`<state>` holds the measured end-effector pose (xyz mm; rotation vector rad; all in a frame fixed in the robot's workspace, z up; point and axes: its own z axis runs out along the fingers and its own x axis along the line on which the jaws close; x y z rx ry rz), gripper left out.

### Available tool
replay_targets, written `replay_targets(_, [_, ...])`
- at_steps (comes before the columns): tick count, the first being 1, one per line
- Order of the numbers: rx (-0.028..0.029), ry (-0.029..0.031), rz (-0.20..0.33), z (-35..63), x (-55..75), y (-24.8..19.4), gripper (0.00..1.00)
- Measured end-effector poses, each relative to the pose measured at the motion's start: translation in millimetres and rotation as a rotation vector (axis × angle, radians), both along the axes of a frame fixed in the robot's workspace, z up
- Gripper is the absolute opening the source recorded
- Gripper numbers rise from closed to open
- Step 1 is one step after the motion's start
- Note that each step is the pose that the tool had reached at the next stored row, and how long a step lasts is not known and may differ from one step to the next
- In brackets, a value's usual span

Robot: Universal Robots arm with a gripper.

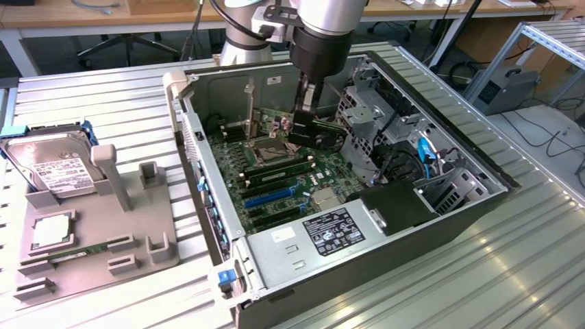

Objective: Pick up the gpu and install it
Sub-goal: 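Insert the gpu into the slot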

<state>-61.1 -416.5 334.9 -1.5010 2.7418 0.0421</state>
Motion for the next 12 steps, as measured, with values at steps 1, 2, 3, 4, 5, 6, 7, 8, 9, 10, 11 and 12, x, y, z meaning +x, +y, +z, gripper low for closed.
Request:
replay_targets(1, [0.0,0.0,0.001,0.0,0.0,0.0,0.27])
replay_targets(2, [0.0,0.0,0.002,0.0,0.0,0.0,0.27])
replay_targets(3, [0.0,0.0,0.004,0.0,0.0,0.0,0.27])
replay_targets(4, [0.0,-0.0001,0.005,0.0,0.0,0.0,0.27])
replay_targets(5, [0.0,0.0,0.006,0.0,0.0,0.0,0.27])
replay_targets(6, [0.0,0.0,0.007,0.0,0.0,0.0,0.27])
replay_targets(7, [0.0,0.0,0.009,0.0,0.0,0.0,0.27])
replay_targets(8, [0.0,0.0,0.01,-0.1,0.0,0.0,0.27])
replay_targets(9, [0.0,0.0,0.012,-0.1,0.0,0.0,0.27])
replay_targets(10, [0.0,0.0,0.014,-0.1,0.0,0.0,0.27])
replay_targets(11, [0.0,0.0,0.015,-0.1,0.0,0.0,0.27])
replay_targets(12, [0.0,0.0,0.016,-0.1,0.0,0.0,0.27])
